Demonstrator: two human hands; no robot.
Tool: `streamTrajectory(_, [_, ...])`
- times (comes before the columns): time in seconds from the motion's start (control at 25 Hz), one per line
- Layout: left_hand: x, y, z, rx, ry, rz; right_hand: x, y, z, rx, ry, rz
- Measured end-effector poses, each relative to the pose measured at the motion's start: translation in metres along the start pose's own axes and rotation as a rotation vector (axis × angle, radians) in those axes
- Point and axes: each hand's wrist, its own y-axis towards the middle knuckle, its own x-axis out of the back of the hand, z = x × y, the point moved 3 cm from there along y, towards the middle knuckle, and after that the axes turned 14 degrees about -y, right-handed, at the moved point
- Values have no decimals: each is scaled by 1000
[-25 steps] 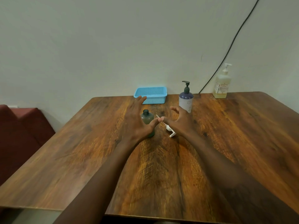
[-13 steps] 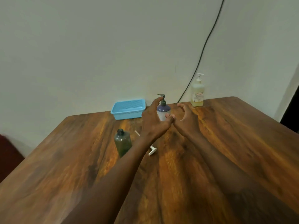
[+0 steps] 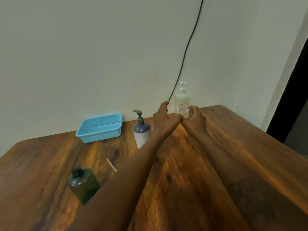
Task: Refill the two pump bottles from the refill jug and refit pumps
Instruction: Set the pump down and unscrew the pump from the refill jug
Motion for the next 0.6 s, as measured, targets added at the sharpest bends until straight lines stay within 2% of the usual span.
streamTrajectory(0.28, [-39,74,21,138,-66,4,-31,82,-23,-68,-18,16])
streamTrajectory(0.6, [-58,105,54,250,-117,6,-78,116,-38,-81,-7,-5])
